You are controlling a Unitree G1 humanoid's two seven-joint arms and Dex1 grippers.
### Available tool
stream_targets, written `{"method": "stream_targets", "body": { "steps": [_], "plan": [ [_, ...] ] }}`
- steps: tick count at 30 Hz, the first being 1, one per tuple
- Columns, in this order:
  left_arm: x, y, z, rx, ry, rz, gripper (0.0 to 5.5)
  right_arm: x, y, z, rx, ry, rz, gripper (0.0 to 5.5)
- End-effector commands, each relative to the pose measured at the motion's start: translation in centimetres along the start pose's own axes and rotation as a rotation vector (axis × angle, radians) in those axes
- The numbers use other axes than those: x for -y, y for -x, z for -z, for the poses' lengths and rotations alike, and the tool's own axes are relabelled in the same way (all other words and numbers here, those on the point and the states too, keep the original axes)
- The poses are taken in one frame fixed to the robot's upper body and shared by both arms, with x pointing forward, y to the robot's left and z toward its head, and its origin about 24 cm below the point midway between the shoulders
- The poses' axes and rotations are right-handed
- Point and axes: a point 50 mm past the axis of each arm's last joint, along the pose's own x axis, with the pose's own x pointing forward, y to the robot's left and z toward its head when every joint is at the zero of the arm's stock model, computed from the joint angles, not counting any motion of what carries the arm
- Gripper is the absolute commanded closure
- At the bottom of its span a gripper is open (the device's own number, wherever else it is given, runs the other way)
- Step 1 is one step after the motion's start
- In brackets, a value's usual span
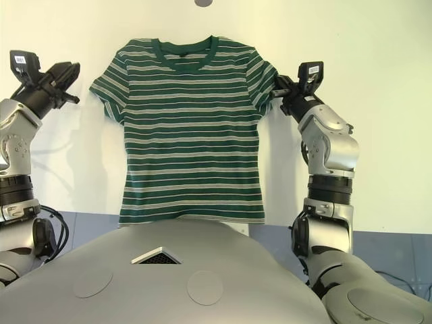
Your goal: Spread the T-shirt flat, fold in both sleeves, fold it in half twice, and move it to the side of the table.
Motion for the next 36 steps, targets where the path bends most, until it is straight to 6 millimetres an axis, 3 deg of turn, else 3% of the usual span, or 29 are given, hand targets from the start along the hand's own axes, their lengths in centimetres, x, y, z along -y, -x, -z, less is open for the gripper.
{"method": "stream_targets", "body": {
  "steps": [1,4,11,17,19,22,26,28,30,33,36],
  "plan": [
    [0.5,-0.1,1.5,-0.072,0.099,0.047,3.93,-0.3,-0.2,-1.2,0.028,0.042,-0.018,5.5],
    [1.0,-0.4,2.5,-0.117,0.125,0.068,4.06,-0.4,-0.3,-1.1,0.022,0.047,-0.02,5.5],
    [0.5,-0.5,3.8,-0.152,0.105,0.032,5.32,-0.5,-0.4,-1.1,0.02,0.058,-0.032,5.5],
    [2.6,-0.9,0.2,0.05,0.063,0.166,5.48,-1.2,0.2,-1.9,0.05,0.097,-0.064,5.5],
    [4.3,-1.2,-1.2,0.088,0.034,0.235,5.48,-1.7,0.6,-2.5,0.055,0.148,-0.058,5.5],
    [5.9,-1.4,-1.6,0.088,-0.002,0.3,5.48,-2.3,0.8,-3.1,0.055,0.218,-0.057,5.5],
    [9.5,-3.2,-1.0,0.023,-0.097,0.462,5.48,-5.7,0.3,-4.6,0.049,0.412,-0.131,5.5],
    [10.3,-3.7,-1.1,0.017,-0.109,0.495,5.48,-6.4,0.1,-4.7,0.037,0.46,-0.145,5.5],
    [11.6,-5.8,-1.8,0.025,-0.114,0.49,5.48,-8.7,-1.0,-4.6,0.03,0.497,-0.199,5.5],
    [12.2,-7.9,-2.7,0.035,-0.057,0.44,5.48,-10.3,-2.5,-4.3,0.013,0.54,-0.211,5.5],
    [12.3,-7.9,-2.7,0.042,-0.032,0.464,4.94,-11.0,-3.2,-3.6,-0.025,0.545,-0.248,5.5]
  ]
}}
